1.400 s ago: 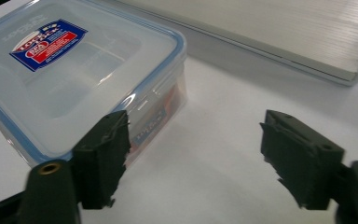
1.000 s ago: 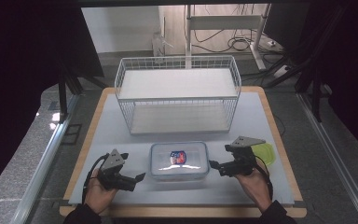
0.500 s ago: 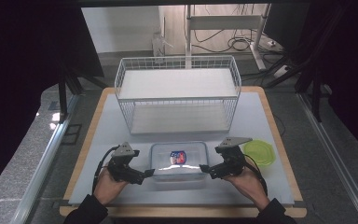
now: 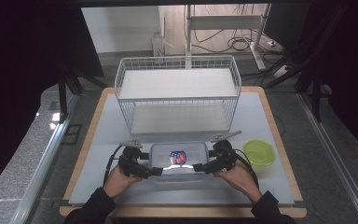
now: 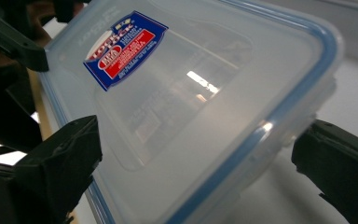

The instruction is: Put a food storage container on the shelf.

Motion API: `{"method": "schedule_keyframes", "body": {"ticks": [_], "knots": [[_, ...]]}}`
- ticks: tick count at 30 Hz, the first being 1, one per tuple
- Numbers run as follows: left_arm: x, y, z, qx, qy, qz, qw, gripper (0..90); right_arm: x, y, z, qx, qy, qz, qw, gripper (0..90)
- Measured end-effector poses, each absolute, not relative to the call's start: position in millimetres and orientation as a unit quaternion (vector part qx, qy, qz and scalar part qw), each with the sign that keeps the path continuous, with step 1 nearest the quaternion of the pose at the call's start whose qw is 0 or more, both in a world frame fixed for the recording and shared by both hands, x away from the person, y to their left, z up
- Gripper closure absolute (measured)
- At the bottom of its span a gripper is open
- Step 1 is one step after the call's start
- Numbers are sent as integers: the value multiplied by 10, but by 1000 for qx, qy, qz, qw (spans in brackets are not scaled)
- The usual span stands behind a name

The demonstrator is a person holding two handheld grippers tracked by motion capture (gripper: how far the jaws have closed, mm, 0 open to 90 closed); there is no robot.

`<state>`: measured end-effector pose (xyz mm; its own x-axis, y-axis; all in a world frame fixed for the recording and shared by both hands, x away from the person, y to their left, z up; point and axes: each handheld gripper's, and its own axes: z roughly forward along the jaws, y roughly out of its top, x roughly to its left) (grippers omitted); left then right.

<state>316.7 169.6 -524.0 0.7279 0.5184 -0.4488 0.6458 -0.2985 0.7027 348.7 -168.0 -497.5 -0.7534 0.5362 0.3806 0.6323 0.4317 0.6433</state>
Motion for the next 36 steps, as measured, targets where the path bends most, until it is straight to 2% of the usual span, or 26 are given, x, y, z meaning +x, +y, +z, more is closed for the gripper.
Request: {"method": "schedule_keyframes", "body": {"ticks": [3, 6, 12, 14, 18, 24, 29, 36], "knots": [[3155, 1705, -5236, 800, 369, -74, 467, 9, 3529, -1679, -4995, -363, -838, -401, 78, 28], [3131, 1722, -5215, 802, 370, -75, 463, 44, 3517, -1711, -4971, -371, -835, -397, 86, 84], [2998, 1725, -5152, 810, 363, -52, 458, 104, 3377, -1723, -4893, -365, -842, -393, 61, 151], [2945, 1747, -5134, 809, 360, -41, 462, 151, 3321, -1745, -4873, -365, -842, -392, 59, 190], [2809, 1779, -5104, 806, 356, -20, 472, 253, 3244, -1858, -4835, -373, -829, -413, 62, 342], [2682, 1852, -5104, 785, 369, -24, 497, 400, 3146, -1972, -4812, -368, -819, -436, 67, 470], [2699, 1898, -5112, 774, 371, -39, 512, 461, 3085, -2027, -4827, -373, -809, -448, 74, 506], [2729, 1910, -5101, 759, 387, -38, 523, 492, 3041, -2040, -4834, -386, -796, -461, 70, 538]]}}
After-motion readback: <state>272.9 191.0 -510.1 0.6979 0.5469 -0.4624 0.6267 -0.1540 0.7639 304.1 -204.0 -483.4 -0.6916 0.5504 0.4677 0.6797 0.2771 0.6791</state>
